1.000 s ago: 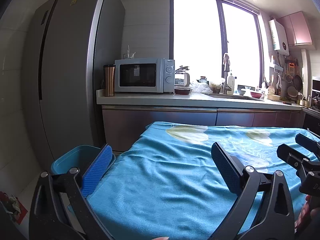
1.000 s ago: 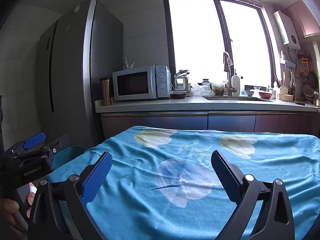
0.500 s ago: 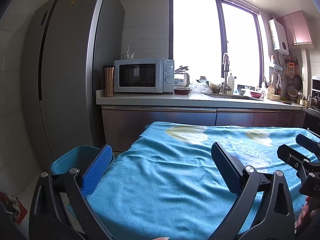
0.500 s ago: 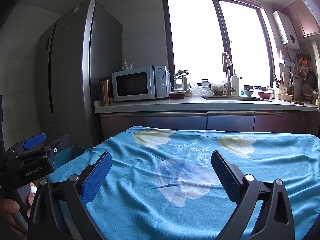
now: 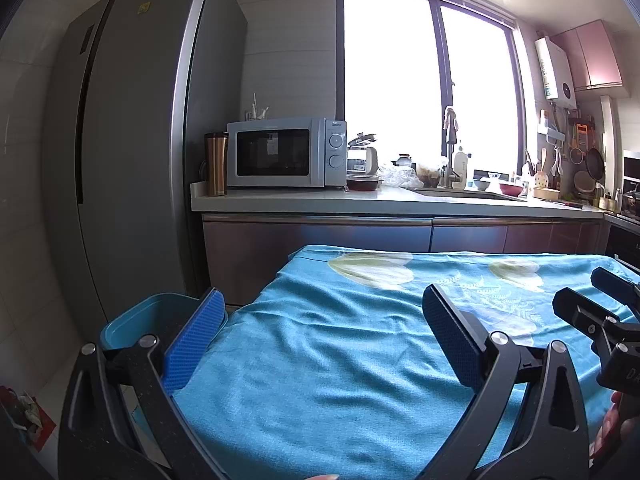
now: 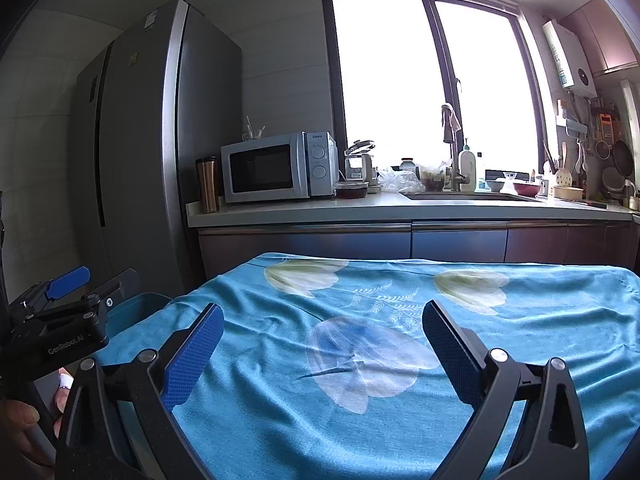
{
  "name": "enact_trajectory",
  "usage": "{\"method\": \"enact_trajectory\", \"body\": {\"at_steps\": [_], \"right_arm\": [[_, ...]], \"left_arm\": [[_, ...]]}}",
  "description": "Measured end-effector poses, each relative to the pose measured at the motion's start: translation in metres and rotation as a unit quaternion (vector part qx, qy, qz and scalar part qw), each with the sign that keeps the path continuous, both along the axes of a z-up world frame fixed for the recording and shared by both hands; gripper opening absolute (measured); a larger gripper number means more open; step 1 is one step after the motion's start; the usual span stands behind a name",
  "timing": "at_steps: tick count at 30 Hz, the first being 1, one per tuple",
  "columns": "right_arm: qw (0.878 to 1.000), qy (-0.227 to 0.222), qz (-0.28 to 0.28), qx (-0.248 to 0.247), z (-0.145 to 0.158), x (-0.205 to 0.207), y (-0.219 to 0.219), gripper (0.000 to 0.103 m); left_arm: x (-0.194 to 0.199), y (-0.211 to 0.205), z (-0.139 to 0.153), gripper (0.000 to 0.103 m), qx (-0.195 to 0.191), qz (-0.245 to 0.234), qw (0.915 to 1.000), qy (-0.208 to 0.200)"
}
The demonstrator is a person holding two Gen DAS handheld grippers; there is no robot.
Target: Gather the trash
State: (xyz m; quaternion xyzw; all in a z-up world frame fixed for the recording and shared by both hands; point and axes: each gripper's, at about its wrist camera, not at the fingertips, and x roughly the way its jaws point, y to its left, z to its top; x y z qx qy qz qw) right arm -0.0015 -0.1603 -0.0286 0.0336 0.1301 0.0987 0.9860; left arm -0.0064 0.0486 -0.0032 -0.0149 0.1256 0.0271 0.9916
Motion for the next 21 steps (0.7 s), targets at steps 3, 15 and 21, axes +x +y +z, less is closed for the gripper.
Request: {"method": "enact_trajectory", "body": {"at_steps": [3,15,21], "right_arm": [[1.000,0.000,-0.001,0.000,0.0000,0.0009,-0.0002,0.096],[1.000,-0.002,-0.009,0.001,0.0001,0.0012,-0.0012,0.096],[1.000,-0.001,-0.011,0.002,-0.0001,0.0010,-0.0021,0.096]], "left_arm": [[-0.0001,-0.0005,-0.0001,0.097,0.000,-0.001,1.0000,-0.001],[0.0036,-0.0016,-0.0006,0.097,0.001,-0.005,1.0000,-0.003],[0.0036,-0.0032,-0.0010,0.097,0.003,-0.005,1.0000,-0.003]]}}
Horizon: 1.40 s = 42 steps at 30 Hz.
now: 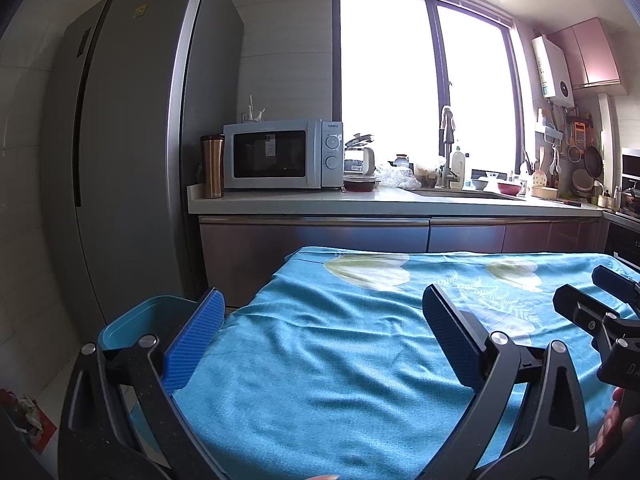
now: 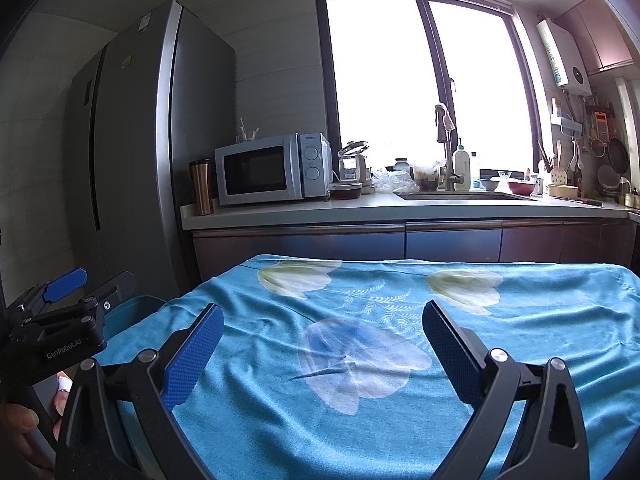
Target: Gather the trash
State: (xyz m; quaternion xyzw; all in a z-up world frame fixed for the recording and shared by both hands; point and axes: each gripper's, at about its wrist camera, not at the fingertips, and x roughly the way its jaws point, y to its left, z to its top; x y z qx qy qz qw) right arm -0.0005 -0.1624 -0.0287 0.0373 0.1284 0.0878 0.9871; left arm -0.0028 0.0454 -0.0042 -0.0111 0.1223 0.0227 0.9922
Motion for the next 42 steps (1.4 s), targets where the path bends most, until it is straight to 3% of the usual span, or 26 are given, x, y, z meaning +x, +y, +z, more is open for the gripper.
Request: {"method": "enact_trajectory", "body": {"at_steps": [42], "right_arm": [[1.000,0.007,-0.003,0.003,-0.0020,0.0037,-0.0046,0.096]], "left_arm": [[0.0030,-0.0063,-0.0035,0.097,0.002,-0.004,1.0000,0.004]]}}
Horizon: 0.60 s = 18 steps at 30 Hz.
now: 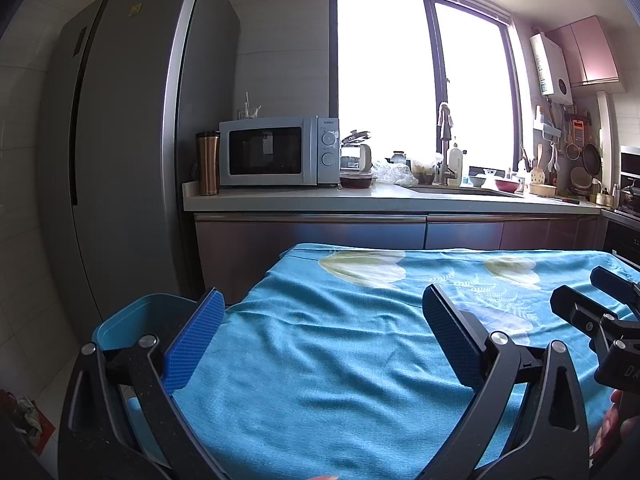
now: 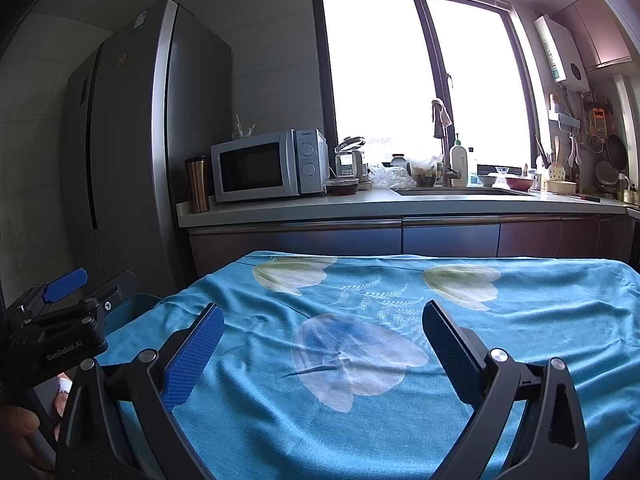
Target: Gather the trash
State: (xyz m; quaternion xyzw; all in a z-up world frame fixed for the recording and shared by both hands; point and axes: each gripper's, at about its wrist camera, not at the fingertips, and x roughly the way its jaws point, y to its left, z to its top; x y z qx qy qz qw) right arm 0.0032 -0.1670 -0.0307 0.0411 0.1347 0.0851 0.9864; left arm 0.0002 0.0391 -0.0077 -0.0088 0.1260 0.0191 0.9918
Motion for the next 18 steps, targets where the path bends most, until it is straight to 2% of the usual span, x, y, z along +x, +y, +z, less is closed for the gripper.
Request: {"method": "enact_trajectory", "body": {"at_steps": [18], "right_arm": [[1.000,0.003,-0.002,0.002,-0.0015,0.0008,-0.0005,0.096]], "left_arm": [[0.0016,-0.0022,-0.0027,0.097,-0.001,-0.001,1.0000,0.004]]}}
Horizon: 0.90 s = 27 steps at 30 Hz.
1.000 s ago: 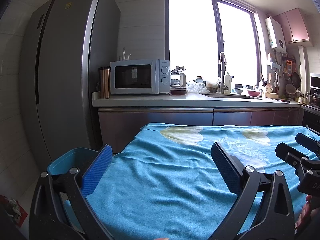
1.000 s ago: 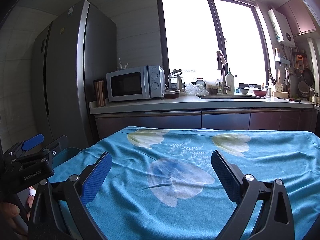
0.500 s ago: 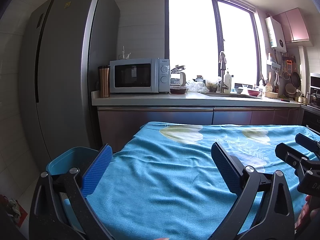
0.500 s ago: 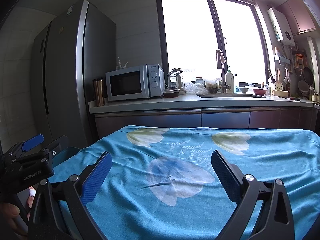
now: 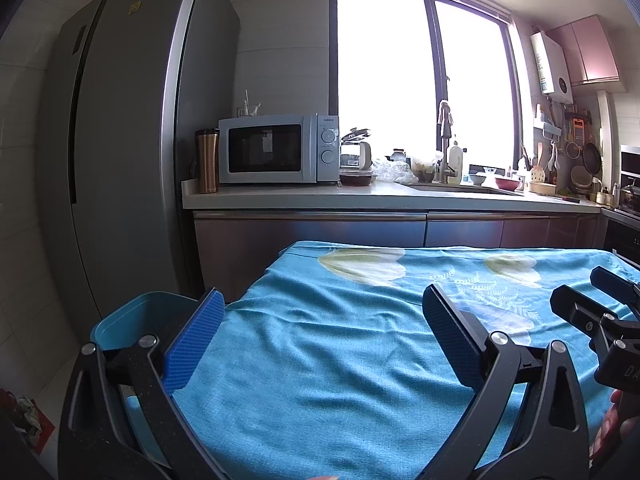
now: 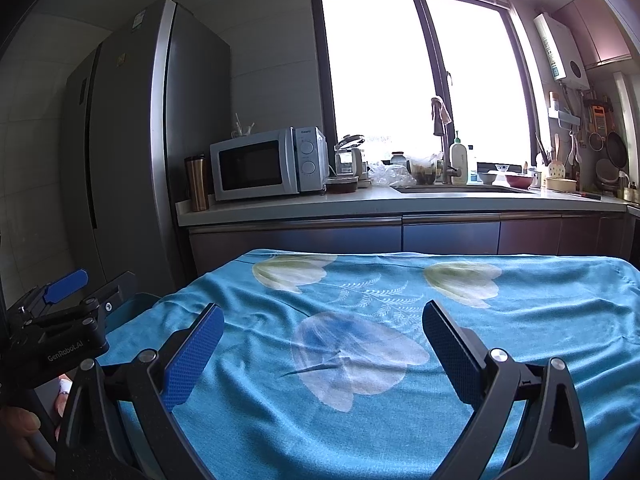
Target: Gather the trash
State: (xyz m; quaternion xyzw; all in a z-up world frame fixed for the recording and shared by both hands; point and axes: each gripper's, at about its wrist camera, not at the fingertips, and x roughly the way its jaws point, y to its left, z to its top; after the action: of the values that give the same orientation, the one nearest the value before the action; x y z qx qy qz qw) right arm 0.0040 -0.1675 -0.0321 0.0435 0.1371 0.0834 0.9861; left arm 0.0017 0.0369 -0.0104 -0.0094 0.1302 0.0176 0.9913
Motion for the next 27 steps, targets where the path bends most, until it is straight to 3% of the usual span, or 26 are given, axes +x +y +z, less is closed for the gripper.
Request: {"method": "enact_trajectory", "body": {"at_steps": [27], "right_arm": [[1.000,0.002,-0.002,0.002,-0.0003,0.0029,-0.0028,0.096]], "left_arm": [[0.0035,-0.0021,-0.0021,0.097,0.003,-0.003,1.0000,0.002]]}}
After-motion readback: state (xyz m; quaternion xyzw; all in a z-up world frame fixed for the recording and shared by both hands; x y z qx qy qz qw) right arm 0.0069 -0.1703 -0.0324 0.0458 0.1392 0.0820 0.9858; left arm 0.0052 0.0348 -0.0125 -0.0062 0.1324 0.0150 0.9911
